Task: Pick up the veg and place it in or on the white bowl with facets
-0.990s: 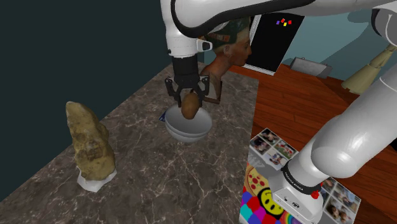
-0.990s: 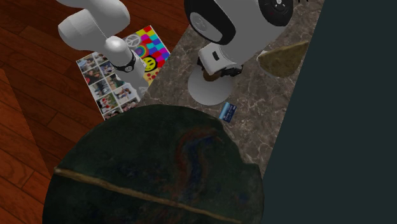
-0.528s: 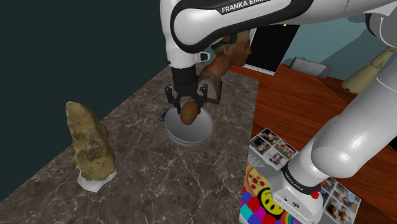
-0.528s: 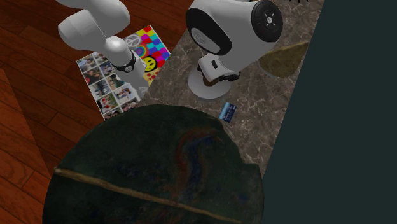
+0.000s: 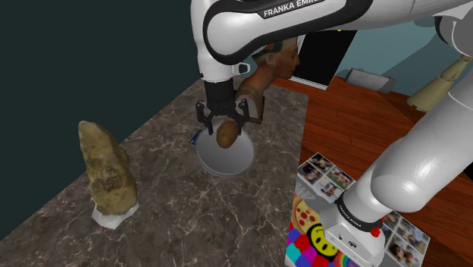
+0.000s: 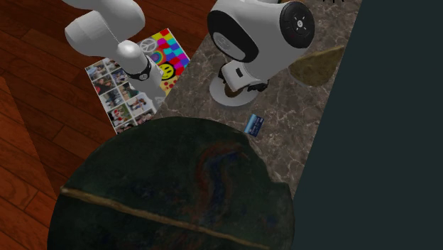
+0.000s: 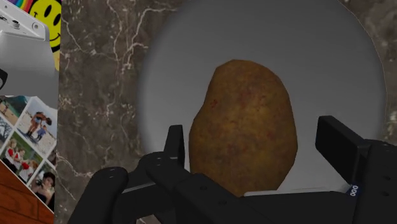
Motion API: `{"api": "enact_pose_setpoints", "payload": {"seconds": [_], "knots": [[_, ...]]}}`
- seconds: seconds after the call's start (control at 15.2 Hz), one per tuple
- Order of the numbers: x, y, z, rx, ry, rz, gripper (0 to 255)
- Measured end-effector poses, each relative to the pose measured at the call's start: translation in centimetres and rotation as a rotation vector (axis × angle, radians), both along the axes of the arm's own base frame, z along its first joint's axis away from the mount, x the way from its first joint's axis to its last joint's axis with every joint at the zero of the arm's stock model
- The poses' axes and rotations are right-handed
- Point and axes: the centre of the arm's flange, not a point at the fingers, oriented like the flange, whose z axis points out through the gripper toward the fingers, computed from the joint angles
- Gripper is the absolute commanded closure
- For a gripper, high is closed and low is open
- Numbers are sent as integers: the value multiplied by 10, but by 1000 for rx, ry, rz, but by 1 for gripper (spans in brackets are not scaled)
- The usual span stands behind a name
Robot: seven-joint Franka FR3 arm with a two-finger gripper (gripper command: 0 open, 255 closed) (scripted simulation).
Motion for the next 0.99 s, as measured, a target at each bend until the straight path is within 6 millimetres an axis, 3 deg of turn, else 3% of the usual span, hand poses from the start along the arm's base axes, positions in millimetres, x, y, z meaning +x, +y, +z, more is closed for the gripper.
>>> {"api": "enact_pose_setpoints", "payload": {"seconds": [0.26,0.59,0.99], "knots": [[0,0,0,0,0,0,0],[13,1,43,1,-1,0,0],[16,1,47,0,0,0,0]]}}
